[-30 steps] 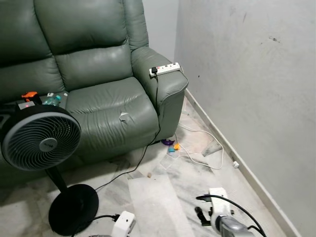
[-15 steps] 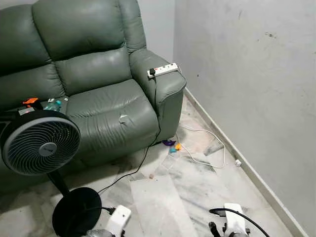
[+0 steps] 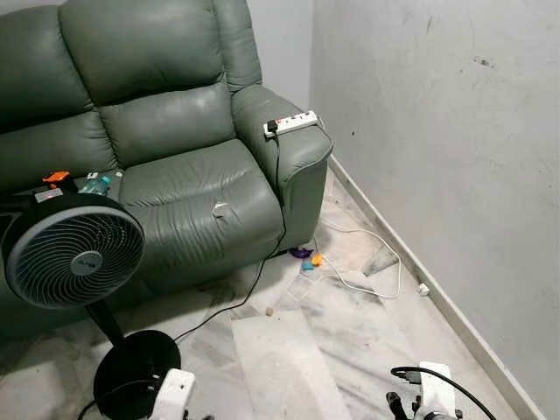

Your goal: Hang keys on a hook

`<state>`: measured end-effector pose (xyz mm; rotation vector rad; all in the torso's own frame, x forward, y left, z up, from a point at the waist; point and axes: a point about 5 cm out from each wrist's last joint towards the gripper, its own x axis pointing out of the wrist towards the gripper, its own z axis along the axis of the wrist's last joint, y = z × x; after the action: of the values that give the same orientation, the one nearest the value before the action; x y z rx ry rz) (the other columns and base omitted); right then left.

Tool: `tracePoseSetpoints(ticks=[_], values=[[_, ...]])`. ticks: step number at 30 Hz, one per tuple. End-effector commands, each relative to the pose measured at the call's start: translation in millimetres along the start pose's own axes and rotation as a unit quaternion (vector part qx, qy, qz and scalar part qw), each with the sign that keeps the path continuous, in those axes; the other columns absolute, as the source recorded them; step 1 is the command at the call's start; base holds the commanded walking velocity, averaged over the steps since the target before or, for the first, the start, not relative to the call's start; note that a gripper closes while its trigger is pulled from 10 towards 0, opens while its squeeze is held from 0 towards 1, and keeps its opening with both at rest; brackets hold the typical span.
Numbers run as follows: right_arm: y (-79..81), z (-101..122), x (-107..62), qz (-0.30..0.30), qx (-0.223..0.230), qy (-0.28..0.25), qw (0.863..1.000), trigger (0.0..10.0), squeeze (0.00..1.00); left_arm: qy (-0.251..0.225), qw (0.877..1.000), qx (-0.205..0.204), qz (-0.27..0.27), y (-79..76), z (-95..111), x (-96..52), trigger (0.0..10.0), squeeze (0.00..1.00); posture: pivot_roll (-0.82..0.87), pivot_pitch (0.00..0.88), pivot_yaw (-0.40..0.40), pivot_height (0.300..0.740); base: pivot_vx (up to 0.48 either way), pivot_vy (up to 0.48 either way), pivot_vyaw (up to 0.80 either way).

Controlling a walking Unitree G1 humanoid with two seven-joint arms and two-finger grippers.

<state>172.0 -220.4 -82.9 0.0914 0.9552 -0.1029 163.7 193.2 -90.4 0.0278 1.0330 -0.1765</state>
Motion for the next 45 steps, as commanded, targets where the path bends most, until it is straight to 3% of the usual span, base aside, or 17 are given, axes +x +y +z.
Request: tracePoseSetpoints(ticks=[1,5,10,12,14,15,16,21,23,27,29,32,35,37,40,45], values=[[9.4,6.8,1.9,0.027,0.001,-0.016,1.000,10.0,0.00,-0.007,1.000,-0.001,0.005,3.3,1.4,-0.8,10.0,0.00,-0.08,0.019,0.042,0.740,0.000,0.000,0.00],[34.7,24.0,5.4,0.076,0.001,-0.062,0.995,10.0,0.00,-0.015,1.000,0.013,-0.016,-4.9,7.5,1.8,10.0,0.00,-0.08,0.020,0.043,0.740,0.000,0.000,0.00],[45.4,32.9,6.8,0.074,-0.007,-0.081,0.994,10.0,0.00,-0.036,0.998,0.044,-0.027,-15.7,19.3,5.3,10.0,0.00,-0.08,0.020,0.044,0.740,0.000,0.000,0.00],[47.1,36.7,7.4,0.060,-0.008,-0.089,0.994,10.0,0.00,-0.058,0.996,0.067,0.004,-15.4,28.4,6.2,10.0,0.00,-0.08,0.019,0.043,0.740,0.000,0.000,0.00],[47.0,38.6,7.7,0.057,0.014,-0.091,0.994,10.0,0.00,-0.072,0.996,0.054,0.029,-12.3,33.6,6.1,10.0,0.00,-0.08,0.019,0.043,0.740,0.000,0.000,0.00],[43.8,43.2,7.6,0.033,0.027,-0.106,0.993,10.0,0.00,-0.085,0.995,0.019,0.044,-8.6,38.4,5.7,10.0,0.00,-0.08,0.021,0.041,0.740,0.000,0.000,0.00],[41.0,45.9,7.5,0.013,0.022,-0.113,0.993,10.0,0.00,-0.089,0.995,0.014,0.052,-6.7,40.6,5.4,10.0,0.00,-0.08,0.021,0.041,0.740,0.000,0.000,0.00],[42.6,50.8,7.7,0.013,-0.008,-0.120,0.993,10.0,0.00,-0.097,0.994,0.025,0.047,-5.7,44.7,5.1,10.0,0.00,-0.07,0.021,0.038,0.740,0.000,0.000,0.00],[42.7,50.7,7.6,0.012,-0.001,-0.122,0.993,10.0,0.00,-0.100,0.994,0.017,0.045,-5.5,45.1,4.9,10.0,0.00,-0.07,0.022,0.037,0.740,0.000,0.000,0.00],[36.1,55.1,7.6,-0.001,0.099,-0.131,0.986,10.0,0.00,-0.114,0.988,-0.051,0.087,2.0,45.6,3.4,10.0,0.00,-0.06,0.024,0.038,0.740,0.000,0.000,0.00],[34.7,55.4,7.7,-0.010,0.117,-0.130,0.984,10.0,0.00,-0.115,0.987,-0.064,0.088,2.9,45.7,3.2,10.0,0.00,-0.06,0.024,0.039,0.740,0.000,0.000,0.00],[44.9,54.5,7.7,0.026,0.002,-0.128,0.991,10.0,0.00,-0.120,0.991,-0.019,0.058,-1.0,48.5,3.5,10.0,0.00,-0.06,0.022,0.039,0.740,0.000,0.000,0.00],[49.8,48.5,7.4,0.044,-0.059,-0.119,0.990,10.0,0.00,-0.122,0.991,0.005,0.056,-2.9,48.7,3.6,10.0,0.00,-0.05,0.021,0.037,0.740,0.000,0.000,0.00],[47.5,39.9,7.7,0.039,-0.073,-0.096,0.992,10.0,0.00,-0.087,0.995,0.014,0.040,-7.8,41.1,5.8,10.0,0.00,-0.05,0.021,0.033,0.740,0.000,0.000,0.00],[44.6,28.5,7.5,0.033,-0.095,-0.068,0.993,10.0,0.00,-0.040,0.997,0.060,0.003,-20.3,26.1,8.1,10.0,0.00,-0.04,0.021,0.030,0.740,0.000,0.000,0.00],[42.0,18.1,6.1,0.033,-0.112,-0.054,0.992,10.0,0.00,-0.026,0.997,0.079,-0.005,-26.1,17.0,8.3,10.0,0.00,-0.04,0.022,0.028,0.740,0.000,0.000,0.00]])
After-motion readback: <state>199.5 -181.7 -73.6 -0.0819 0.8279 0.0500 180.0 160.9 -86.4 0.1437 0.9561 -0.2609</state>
